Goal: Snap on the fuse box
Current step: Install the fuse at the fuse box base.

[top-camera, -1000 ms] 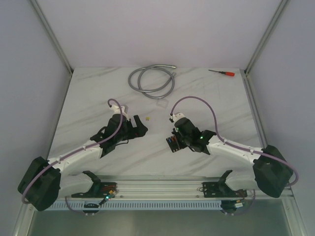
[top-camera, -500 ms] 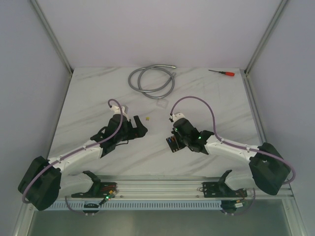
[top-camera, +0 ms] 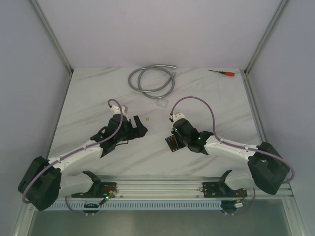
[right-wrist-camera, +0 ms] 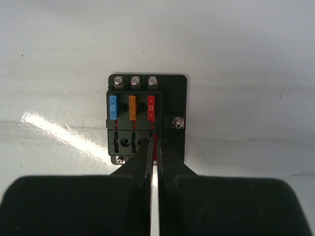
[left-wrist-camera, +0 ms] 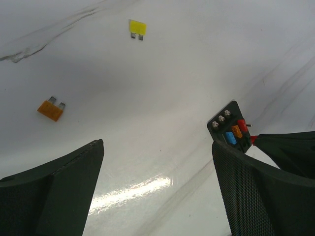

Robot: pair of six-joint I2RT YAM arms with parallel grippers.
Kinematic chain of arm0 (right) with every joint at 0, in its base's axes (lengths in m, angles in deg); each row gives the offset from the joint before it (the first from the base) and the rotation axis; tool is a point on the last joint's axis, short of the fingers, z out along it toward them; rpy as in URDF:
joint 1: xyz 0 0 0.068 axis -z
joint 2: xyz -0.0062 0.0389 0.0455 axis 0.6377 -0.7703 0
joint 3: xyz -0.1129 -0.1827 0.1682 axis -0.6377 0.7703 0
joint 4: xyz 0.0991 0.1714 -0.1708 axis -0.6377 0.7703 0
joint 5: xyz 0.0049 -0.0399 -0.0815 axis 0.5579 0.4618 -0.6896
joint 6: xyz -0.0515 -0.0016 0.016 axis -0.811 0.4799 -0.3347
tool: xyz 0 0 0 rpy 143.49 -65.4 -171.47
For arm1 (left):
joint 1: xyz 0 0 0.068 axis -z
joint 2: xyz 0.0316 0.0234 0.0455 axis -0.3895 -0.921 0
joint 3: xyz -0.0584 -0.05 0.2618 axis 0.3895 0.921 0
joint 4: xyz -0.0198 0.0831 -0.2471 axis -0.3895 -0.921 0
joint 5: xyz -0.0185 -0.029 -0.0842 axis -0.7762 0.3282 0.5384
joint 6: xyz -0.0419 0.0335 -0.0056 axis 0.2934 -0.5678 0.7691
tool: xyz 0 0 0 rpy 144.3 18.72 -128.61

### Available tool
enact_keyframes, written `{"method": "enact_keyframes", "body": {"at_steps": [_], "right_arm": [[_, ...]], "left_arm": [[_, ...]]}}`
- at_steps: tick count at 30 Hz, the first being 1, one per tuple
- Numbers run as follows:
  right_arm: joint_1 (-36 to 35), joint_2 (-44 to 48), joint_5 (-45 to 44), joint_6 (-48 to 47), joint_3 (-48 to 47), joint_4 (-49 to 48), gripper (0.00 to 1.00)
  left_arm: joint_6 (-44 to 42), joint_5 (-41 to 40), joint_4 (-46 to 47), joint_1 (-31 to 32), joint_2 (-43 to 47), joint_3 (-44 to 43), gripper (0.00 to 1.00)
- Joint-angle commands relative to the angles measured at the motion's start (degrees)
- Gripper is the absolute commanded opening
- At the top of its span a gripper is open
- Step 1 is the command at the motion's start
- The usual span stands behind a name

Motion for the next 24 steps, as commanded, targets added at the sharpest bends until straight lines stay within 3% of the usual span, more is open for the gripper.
{"method": "enact_keyframes", "body": {"at_steps": [1,13,24], "right_arm": [[-0.33,-1.41,-0.41,0.68,1.28,-1.05,0.0],[-0.31,2.83,-1.71,-0.02,1.28,-0.69,0.0],[-0.33,-0.52,-0.03,-1.85,1.01,-2.9,0.0]], "left_arm": [[0.35,-0.43,-0.44,-0.39,0.3,-1.52,1.0],[0.3,-0.56,-0.53,-0.36,0.25,-1.62,1.0],[0.46,-0.4,-0.62,-0.37,0.37,-1.47,1.0]]}}
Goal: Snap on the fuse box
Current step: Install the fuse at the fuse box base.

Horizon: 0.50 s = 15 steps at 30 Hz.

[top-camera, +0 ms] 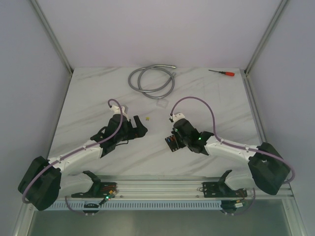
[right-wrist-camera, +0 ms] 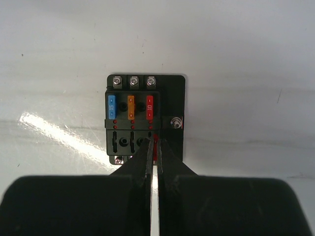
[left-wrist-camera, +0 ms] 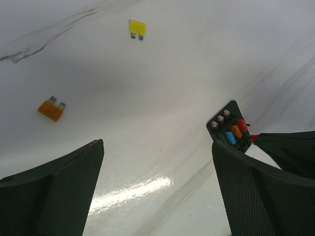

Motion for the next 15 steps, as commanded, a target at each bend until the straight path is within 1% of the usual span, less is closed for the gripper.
{"method": "enact_keyframes", "body": {"at_steps": [1,8,15], "right_arm": [[-0.32,-1.48,0.32,-1.11,0.56,-1.93,0.0],[-0.3,-1.57,0.49,-1.5,0.78,-2.37,0.0],[-0.32,0.37,1.19,-2.05,0.76,-2.55,0.0]], "left_arm": [[0.37,-0.43,-0.59,-0.33,0.4,-1.51,1.0],[0.36,-0.49,-0.64,-0.39,0.43,-1.49,1.0],[0.36,-0.62,-0.72,-0.37,0.5,-1.51,1.0]]}}
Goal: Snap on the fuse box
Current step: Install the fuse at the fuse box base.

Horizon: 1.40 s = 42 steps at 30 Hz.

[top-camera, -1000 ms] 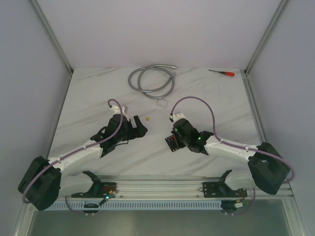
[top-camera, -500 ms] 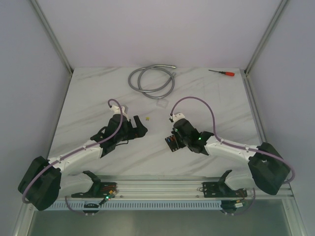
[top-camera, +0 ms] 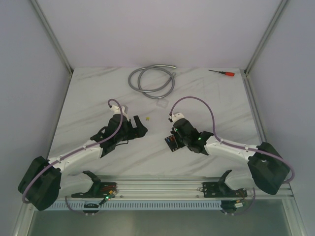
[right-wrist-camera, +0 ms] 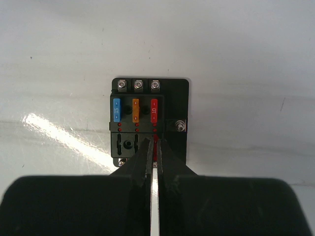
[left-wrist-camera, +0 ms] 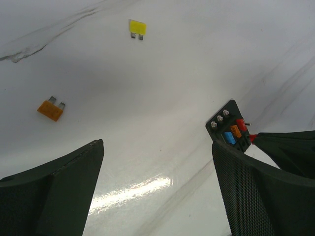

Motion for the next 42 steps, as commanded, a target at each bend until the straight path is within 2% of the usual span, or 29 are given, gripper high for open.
{"method": "enact_keyframes", "body": {"at_steps": [1,22,26,31,42], "right_arm": [[-0.31,1.27,0.14,-1.33,0.78,-1.14,0.0],[-0.33,-3.5,2.71,-1.24,0.53,-0.63,0.0],[-0.33,-3.05,2.45,-1.27,0.56,-0.45,0.06],[-0.33,-2.13,2.1,-1.72,0.25,0.39,0.18],[-0.31,-2.38,2.21,-1.6,-0.23,0.7,0.22]], "left_arm": [[0.48,-0.62,-0.66,-0.38,0.5,-1.51,1.0],[0.19,-0.49,-0.68,-0.38,0.21,-1.78,1.0],[0.27,-0.61,-0.69,-0.38,0.09,-1.8,1.0],[0.19,-0.47,-0.68,-0.4,-0.01,-1.82,1.0],[0.24,-0.61,-0.82,-0.39,0.54,-1.6,1.0]]}}
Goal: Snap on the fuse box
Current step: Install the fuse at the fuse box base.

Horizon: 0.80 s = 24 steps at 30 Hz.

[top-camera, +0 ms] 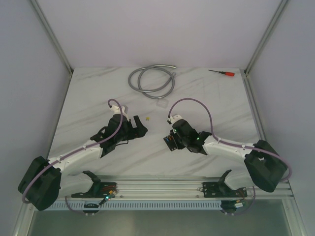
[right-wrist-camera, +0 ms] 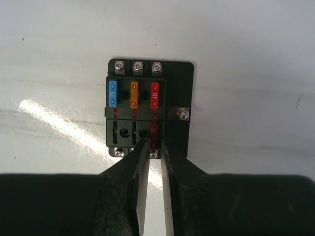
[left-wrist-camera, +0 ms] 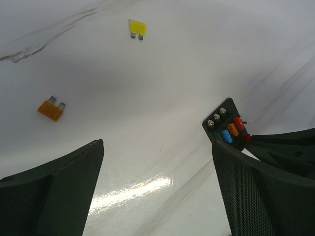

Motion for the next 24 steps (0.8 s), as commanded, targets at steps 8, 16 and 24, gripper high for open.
{"method": "enact_keyframes", "body": {"at_steps": [8,16,24], "right_arm": [[-0.33,-1.69,-1.17,-0.28,-3.12,1.62,0.28],[-0.33,-0.84,-1.05,0.78,-6.67,6.63,0.32],[-0.24,-3.67,-0.65,0.96,-9.49,10.79,0.23]], "left_arm": [[0.23,-0.56,-0.94,-0.46,0.79,-1.49,1.0],[0.08,-0.83,-1.26,-0.47,1.3,-1.49,1.0],[-0.01,-0.65,-1.32,-0.58,1.27,-1.49,1.0]]}}
